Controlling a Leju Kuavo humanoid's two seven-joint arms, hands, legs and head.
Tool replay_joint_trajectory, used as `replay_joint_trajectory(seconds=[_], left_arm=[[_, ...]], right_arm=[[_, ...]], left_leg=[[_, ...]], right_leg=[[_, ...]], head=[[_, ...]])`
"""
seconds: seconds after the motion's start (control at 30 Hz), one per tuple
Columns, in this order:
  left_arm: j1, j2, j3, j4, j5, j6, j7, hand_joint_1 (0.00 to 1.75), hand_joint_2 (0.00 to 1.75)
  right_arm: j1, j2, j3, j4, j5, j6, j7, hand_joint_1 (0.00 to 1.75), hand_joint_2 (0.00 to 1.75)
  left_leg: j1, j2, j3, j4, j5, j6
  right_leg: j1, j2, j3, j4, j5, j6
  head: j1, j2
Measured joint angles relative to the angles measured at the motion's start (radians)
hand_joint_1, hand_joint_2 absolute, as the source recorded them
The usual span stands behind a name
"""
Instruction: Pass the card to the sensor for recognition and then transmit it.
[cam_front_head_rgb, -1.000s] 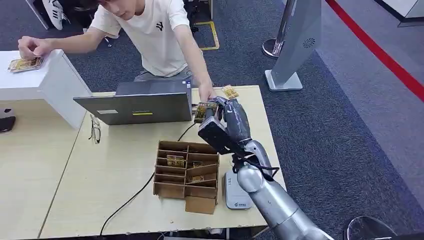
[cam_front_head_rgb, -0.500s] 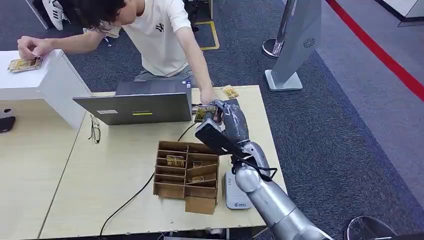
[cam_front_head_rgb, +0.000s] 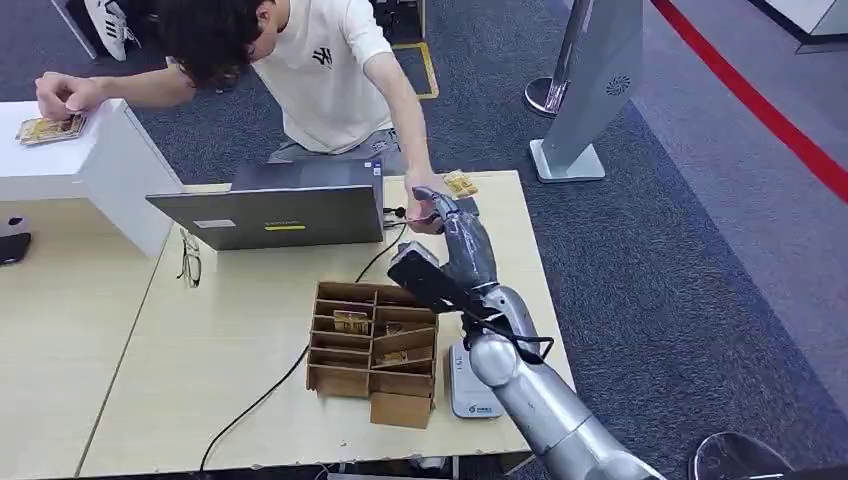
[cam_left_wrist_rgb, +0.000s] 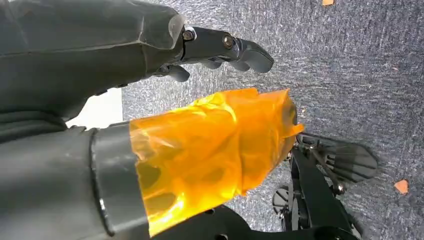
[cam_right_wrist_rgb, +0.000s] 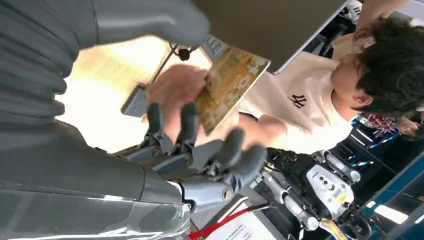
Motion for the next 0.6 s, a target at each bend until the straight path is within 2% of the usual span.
replay_joint_trajectory(seconds=[0.43, 0.6], left_arm=[[0.001, 0.0, 0.0, 0.0, 0.013, 0.0, 0.0, 0.0, 0.0], [0.001, 0.0, 0.0, 0.0, 0.024, 0.001, -0.002, 0.0, 0.0]], right_arm=[[0.055, 0.0, 0.0, -0.058, -0.018, -0.011, -0.019, 0.0, 1.75], [0.078, 0.0, 0.0, -0.089, -0.079, -0.008, -0.045, 0.0, 1.75]], left_leg=[[0.0, 0.0, 0.0, 0.0, 0.0, 0.0], [0.0, 0.0, 0.0, 0.0, 0.0, 0.0]], right_leg=[[0.0, 0.0, 0.0, 0.0, 0.0, 0.0], [0.0, 0.0, 0.0, 0.0, 0.0, 0.0]], head=[[0.0, 0.0], [0.0, 0.0]])
